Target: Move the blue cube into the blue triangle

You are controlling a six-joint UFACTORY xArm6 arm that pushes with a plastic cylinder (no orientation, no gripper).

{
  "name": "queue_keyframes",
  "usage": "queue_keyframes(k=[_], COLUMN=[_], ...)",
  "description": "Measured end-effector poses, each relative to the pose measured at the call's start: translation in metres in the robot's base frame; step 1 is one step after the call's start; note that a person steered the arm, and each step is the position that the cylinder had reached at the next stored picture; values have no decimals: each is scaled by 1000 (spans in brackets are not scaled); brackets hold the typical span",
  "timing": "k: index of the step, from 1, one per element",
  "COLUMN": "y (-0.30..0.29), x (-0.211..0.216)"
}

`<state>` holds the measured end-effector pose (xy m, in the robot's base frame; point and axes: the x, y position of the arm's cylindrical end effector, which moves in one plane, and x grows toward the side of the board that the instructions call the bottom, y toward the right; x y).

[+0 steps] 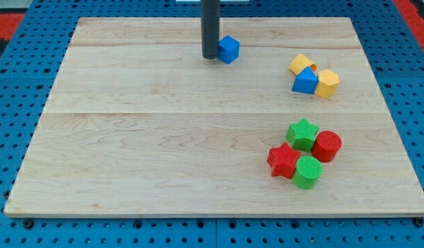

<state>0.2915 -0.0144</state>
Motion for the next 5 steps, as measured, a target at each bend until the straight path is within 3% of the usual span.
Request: queue_keyframes(k=[1, 3, 4, 5], y=[45, 84, 105, 120], x=[-30, -23, 27, 51])
